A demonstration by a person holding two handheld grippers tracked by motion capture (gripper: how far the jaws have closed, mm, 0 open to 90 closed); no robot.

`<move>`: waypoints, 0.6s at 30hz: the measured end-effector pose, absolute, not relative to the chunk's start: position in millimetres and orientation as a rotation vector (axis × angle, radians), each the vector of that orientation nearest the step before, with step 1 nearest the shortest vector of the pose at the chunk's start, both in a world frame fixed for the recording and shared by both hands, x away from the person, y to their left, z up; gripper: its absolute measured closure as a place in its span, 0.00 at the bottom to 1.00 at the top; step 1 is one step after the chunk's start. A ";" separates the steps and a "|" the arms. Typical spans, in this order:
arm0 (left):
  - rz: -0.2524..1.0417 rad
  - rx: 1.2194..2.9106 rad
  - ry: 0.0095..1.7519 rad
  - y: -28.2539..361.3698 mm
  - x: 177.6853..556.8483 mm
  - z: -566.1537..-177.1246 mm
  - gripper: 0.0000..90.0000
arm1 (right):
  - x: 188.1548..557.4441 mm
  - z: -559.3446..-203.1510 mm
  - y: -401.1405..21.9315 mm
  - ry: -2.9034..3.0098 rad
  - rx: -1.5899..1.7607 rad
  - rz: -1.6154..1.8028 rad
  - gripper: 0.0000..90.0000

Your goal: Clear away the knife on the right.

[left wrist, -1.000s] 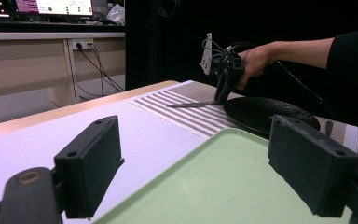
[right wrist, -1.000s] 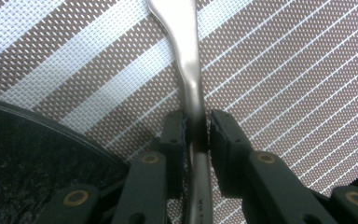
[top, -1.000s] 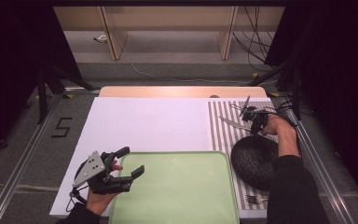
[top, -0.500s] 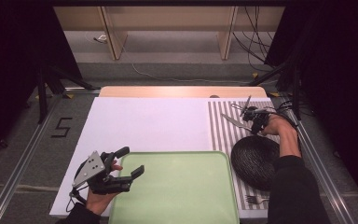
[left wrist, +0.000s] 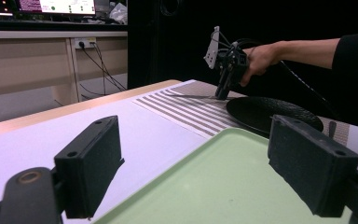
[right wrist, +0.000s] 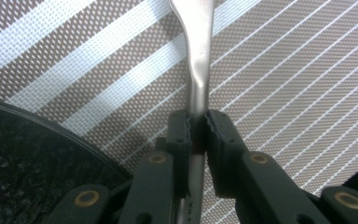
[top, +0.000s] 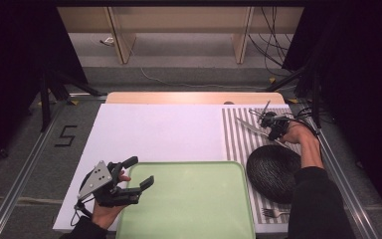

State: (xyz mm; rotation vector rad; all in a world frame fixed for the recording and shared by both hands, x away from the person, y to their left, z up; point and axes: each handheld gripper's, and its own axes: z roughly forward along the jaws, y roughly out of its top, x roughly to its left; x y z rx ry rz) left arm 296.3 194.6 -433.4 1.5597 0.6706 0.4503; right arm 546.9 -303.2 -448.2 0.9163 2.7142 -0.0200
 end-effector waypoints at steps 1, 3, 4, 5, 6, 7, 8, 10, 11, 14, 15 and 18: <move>0.450 1.557 0.671 194.5 296.3 -433.3 0.19 | 547.2 -445.4 -304.8 2.704 0.907 -0.019 0.89; 0.451 1.557 0.669 194.4 295.9 -433.1 0.19 | 546.8 -442.8 -305.6 2.693 0.916 0.005 0.89; 0.451 1.558 0.668 194.5 295.8 -433.1 0.19 | 546.8 -442.8 -305.6 2.693 0.916 0.005 0.89; 0.452 1.558 0.669 194.5 295.8 -433.2 0.19 | 547.0 -440.5 -306.4 2.690 0.909 0.005 0.89; 0.451 1.558 0.669 194.7 295.9 -433.2 0.19 | 547.1 -438.6 -307.5 2.683 0.907 0.022 0.89; 0.450 1.556 0.671 194.8 296.1 -433.3 0.19 | 546.1 -434.7 -308.6 2.670 0.926 0.054 0.89; 0.449 1.554 0.672 194.8 296.2 -433.3 0.19 | 545.9 -432.0 -309.6 2.667 0.922 0.055 0.89; 0.451 1.559 0.670 194.5 296.2 -433.3 0.19 | 545.0 -427.5 -310.8 2.656 0.927 0.078 0.89; 0.451 1.559 0.670 194.5 296.2 -433.3 0.19 | 545.0 -427.5 -310.8 2.656 0.927 0.078 0.89; 0.452 1.558 0.670 194.3 296.2 -433.2 0.19 | 541.9 -416.1 -313.3 2.631 0.955 0.156 0.89; 0.452 1.558 0.672 194.3 296.2 -433.3 0.19 | 539.0 -408.8 -314.5 2.628 0.951 0.210 0.89; 0.455 1.558 0.671 194.4 296.1 -433.3 0.19 | 535.5 -402.7 -315.0 2.612 0.974 0.253 0.89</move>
